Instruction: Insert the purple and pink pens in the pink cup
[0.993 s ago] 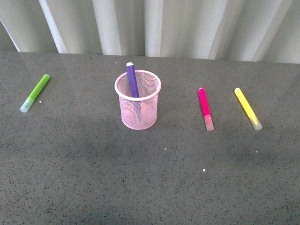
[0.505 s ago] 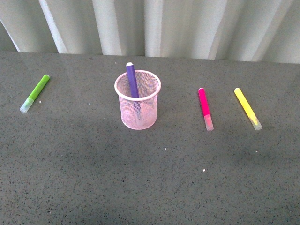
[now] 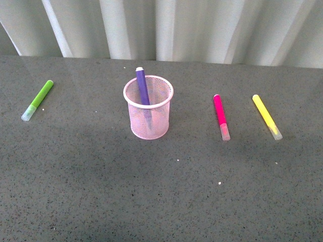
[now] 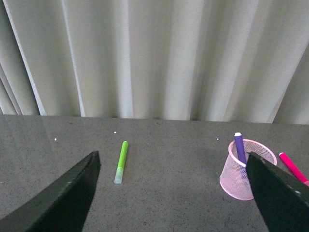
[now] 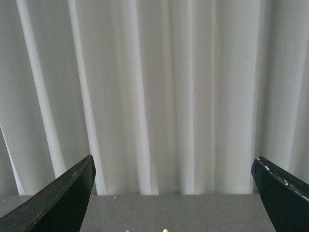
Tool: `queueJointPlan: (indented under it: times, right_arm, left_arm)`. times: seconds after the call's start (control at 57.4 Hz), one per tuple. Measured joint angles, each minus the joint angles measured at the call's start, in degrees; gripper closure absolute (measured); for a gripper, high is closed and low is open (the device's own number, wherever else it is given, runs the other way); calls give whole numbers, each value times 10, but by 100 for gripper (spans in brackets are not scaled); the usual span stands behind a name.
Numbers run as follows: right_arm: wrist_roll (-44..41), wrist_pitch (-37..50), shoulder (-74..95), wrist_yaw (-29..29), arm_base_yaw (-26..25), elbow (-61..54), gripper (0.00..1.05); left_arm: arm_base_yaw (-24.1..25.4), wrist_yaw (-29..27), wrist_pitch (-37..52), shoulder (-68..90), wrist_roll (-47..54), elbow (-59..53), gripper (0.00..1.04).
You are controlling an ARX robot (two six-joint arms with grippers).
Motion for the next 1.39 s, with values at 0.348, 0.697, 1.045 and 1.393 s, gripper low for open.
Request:
queueJointPlan:
  times: [0.348, 0.697, 1.045, 1.393]
  right_arm:
    - [-43, 392, 632, 97, 16, 260, 7]
    - [19, 108, 1033, 82, 16, 566, 7]
    - [24, -160, 1196, 45, 71, 768, 7]
    - [41, -200, 1276, 25, 115, 786, 7]
  left_arm:
    - [0, 0, 0, 0, 2, 0, 7]
    - [0, 0, 0, 0, 2, 0, 7]
    - [0, 0, 0, 0, 2, 0, 7]
    - [0, 0, 0, 0, 2, 0, 7]
